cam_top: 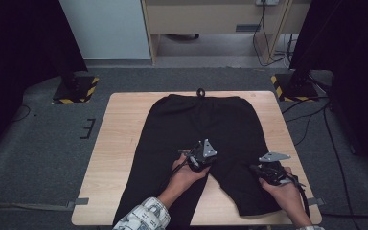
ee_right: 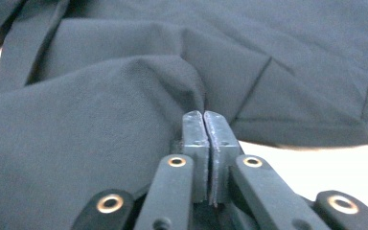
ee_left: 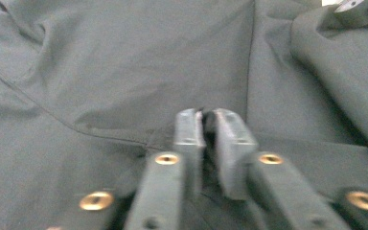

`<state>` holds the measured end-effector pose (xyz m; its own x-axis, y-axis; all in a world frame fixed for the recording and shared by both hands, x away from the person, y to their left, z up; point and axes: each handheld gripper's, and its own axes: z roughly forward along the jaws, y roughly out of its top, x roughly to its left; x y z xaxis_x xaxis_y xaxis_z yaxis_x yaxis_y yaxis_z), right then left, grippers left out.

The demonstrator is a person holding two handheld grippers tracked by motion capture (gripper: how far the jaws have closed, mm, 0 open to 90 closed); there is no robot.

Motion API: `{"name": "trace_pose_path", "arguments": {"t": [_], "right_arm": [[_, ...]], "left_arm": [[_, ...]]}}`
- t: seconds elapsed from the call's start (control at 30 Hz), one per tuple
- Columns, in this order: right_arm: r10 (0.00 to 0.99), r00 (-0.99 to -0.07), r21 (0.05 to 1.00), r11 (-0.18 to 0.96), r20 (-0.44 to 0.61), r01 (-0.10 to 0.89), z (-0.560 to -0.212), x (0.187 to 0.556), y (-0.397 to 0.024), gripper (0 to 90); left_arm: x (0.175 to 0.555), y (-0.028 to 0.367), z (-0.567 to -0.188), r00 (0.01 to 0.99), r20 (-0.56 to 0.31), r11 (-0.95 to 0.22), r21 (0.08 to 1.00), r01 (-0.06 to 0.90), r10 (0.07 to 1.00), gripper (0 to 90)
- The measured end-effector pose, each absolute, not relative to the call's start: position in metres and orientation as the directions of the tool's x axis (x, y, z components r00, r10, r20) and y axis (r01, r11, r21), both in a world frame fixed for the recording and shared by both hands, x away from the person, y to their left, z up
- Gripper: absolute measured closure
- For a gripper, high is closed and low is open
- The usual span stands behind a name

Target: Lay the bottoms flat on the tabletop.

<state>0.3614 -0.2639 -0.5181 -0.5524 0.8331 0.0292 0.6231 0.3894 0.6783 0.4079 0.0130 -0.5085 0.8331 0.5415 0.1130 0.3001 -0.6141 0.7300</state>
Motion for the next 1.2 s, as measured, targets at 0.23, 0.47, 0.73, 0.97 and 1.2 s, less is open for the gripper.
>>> {"name": "trace_pose_path", "arguments": {"t": [0.23, 0.47, 0.73, 0.97, 1.2], "right_arm": [[0.845, -0.534, 0.639, 0.387, 0.043, 0.664, -0.516, 0.334, -0.289, 89.8], [0.865, -0.498, 0.603, 0.366, 0.061, 0.709, -0.513, 0.294, -0.322, 89.8], [0.864, -0.495, 0.632, 0.333, 0.093, 0.700, -0.501, 0.284, -0.338, 70.5], [0.833, -0.545, 0.707, 0.332, 0.090, 0.624, -0.492, 0.322, -0.305, 49.6], [0.813, -0.573, 0.697, 0.353, 0.102, 0.624, -0.512, 0.352, -0.267, 44.2]], "left_arm": [[0.403, 0.040, -0.505, 0.791, 0.068, -0.531, 0.775, 0.342, 0.608, 88.6], [0.407, 0.066, -0.508, 0.745, 0.007, -0.452, 0.799, 0.397, 0.667, 88.5], [0.404, 0.063, -0.508, 0.766, 0.028, -0.457, 0.816, 0.354, 0.642, 72.5], [0.382, 0.050, -0.493, 0.827, 0.079, -0.477, 0.845, 0.241, 0.557, 52.2], [0.379, 0.034, -0.503, 0.869, 0.043, -0.512, 0.821, 0.250, 0.493, 45.6]]}}
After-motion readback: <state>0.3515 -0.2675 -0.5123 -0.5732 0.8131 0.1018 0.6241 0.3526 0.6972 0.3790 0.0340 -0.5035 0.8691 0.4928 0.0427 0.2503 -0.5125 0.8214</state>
